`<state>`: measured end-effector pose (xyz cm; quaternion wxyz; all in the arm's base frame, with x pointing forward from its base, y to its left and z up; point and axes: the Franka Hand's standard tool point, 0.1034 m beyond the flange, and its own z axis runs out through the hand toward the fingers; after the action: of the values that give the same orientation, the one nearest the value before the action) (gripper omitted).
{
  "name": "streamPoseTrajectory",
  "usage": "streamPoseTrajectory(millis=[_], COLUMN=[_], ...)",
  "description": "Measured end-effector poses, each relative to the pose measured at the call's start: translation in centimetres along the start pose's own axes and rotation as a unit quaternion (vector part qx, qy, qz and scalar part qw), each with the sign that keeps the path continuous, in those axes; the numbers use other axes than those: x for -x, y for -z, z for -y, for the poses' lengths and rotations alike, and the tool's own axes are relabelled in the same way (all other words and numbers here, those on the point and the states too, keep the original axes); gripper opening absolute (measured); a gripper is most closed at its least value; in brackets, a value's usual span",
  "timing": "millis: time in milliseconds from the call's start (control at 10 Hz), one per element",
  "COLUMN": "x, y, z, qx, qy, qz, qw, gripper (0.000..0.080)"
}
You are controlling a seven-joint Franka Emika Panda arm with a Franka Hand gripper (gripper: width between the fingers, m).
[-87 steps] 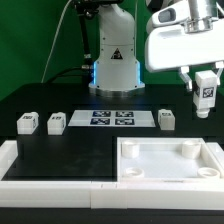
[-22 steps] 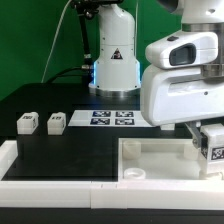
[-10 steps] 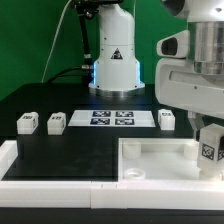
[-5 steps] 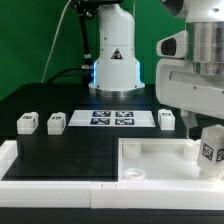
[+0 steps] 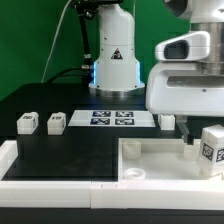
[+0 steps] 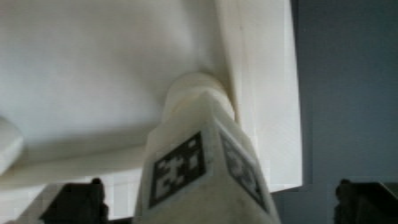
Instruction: Assemble one leg
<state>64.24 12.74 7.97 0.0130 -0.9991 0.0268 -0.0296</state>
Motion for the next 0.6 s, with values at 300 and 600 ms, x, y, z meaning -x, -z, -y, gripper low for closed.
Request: streamPoseTrajectory(millis=[300, 600], x=[-0.6, -0.6], y=[0.5, 0.5], z=[-0.6, -1.2], qx=[0.002, 0.002], qy=[0.160, 0.171], qz=[0.015, 0.015], qw=[0.987, 0.985], gripper=[0.0649, 0.0527])
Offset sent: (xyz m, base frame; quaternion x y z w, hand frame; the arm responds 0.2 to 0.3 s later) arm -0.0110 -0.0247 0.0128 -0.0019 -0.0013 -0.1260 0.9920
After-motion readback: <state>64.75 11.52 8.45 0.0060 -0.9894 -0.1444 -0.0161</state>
